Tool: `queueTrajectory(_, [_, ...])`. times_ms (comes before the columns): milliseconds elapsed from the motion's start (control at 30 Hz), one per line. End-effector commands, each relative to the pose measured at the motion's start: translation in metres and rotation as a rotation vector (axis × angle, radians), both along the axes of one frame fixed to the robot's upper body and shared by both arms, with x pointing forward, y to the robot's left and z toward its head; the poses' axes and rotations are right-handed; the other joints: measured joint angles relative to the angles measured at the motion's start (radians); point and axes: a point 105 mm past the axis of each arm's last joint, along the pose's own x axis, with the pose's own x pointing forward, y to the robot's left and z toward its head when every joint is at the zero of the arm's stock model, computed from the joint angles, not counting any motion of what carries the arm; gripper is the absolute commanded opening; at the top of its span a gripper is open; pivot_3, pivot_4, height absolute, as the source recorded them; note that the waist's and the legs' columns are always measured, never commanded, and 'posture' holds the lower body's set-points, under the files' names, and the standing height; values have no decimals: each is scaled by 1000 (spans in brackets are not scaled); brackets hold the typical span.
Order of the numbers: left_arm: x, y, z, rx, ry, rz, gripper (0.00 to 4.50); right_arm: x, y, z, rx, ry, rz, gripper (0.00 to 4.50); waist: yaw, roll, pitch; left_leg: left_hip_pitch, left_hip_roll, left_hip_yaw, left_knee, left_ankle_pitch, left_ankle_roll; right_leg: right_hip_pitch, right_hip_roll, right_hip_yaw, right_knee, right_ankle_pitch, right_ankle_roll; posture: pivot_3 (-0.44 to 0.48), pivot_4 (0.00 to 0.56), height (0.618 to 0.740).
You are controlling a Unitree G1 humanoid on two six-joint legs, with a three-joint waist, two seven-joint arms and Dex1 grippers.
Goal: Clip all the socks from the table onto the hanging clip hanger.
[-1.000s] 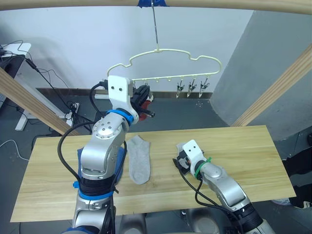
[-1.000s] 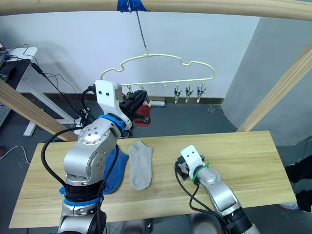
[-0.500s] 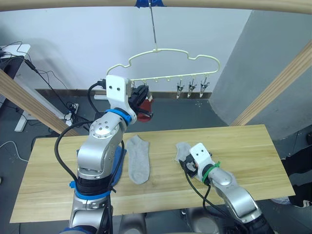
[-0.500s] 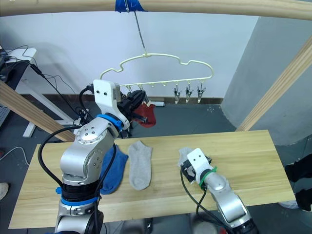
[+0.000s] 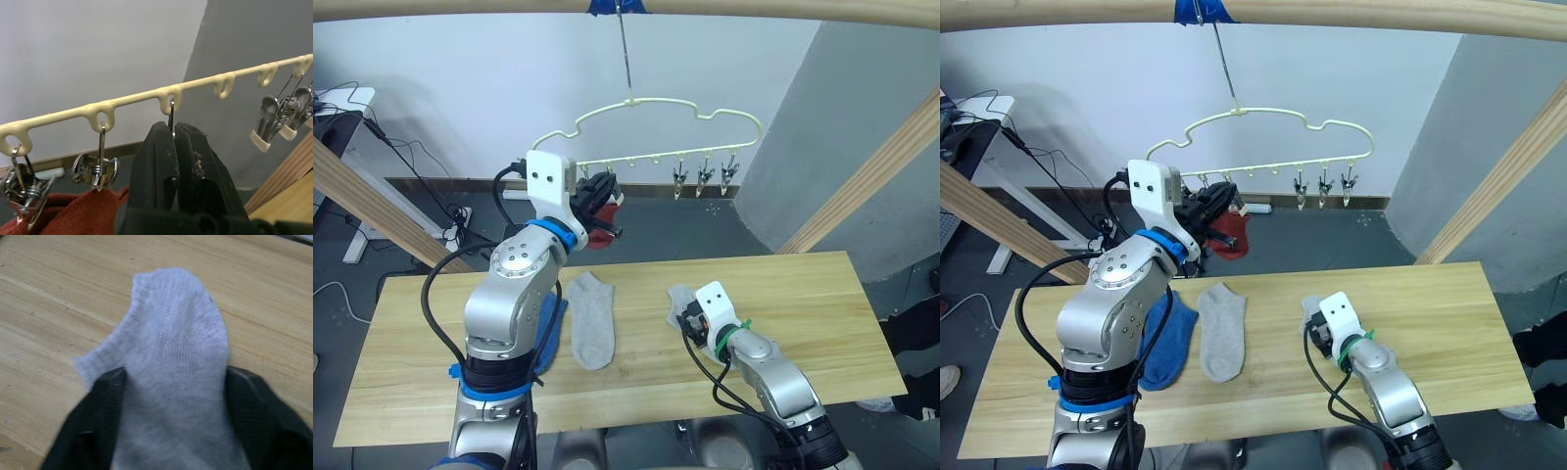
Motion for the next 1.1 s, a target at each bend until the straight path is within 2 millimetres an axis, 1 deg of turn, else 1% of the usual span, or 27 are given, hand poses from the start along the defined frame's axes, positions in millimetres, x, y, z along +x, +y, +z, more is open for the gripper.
queueTrajectory(33, [-7,1,17,-14,-61,-34,0,-4,2,-2,20,17,9,1698,0,0,0,0,0,0,0,0,0,0,0,0,0,0,0,-181,290,740])
queueTrajectory(133, [-7,4,16,-13,-51,-40,0,-3,4,3,33,-4,21,669,0,0,0,0,0,0,0,0,0,0,0,0,0,0,0,-181,291,740])
queueTrajectory(167, [-8,4,16,-18,-48,-59,0,-3,8,10,47,-33,44,305,0,0,0,0,0,0,0,0,0,0,0,0,0,0,0,-180,292,740])
queueTrajectory(200, [-9,4,17,-21,-45,-73,0,-3,11,15,56,-54,61,33,0,0,0,0,0,0,0,0,0,0,0,0,0,0,0,-180,292,740])
queueTrajectory(333, [-7,9,18,-62,-16,-99,0,3,30,57,100,-205,165,33,-2,1,0,0,0,0,0,0,0,-1,0,0,0,0,0,-183,293,740])
queueTrajectory(367, [-8,10,19,-73,-3,-116,0,6,37,71,112,-261,199,33,-4,1,1,0,0,0,0,0,0,-1,0,0,0,0,0,-187,294,740])
queueTrajectory(433, [-10,12,20,-94,15,-137,0,11,49,92,128,-344,248,33,-6,1,1,0,0,0,0,0,0,-1,0,0,0,0,0,-188,294,740])
queueTrajectory(600, [-11,12,23,-108,29,-152,0,20,69,122,174,-456,307,33,-4,1,1,0,0,-1,0,0,0,-1,1,0,0,0,0,-183,293,740])
queueTrajectory(800, [-12,8,24,-104,26,-161,0,24,86,133,201,-486,348,33,-2,1,1,-1,0,0,0,0,0,-1,-1,0,-1,0,0,-177,292,740])
queueTrajectory(900, [-13,7,23,-114,29,-163,0,22,96,137,231,-490,383,33,-2,1,1,-1,0,-1,0,0,0,-1,0,-1,0,0,0,-176,291,740])
queueTrajectory(1100, [-13,6,23,-120,30,-163,0,22,107,144,279,-499,411,33,-1,1,1,-1,0,-1,0,0,0,-1,0,0,0,0,0,-172,287,740])
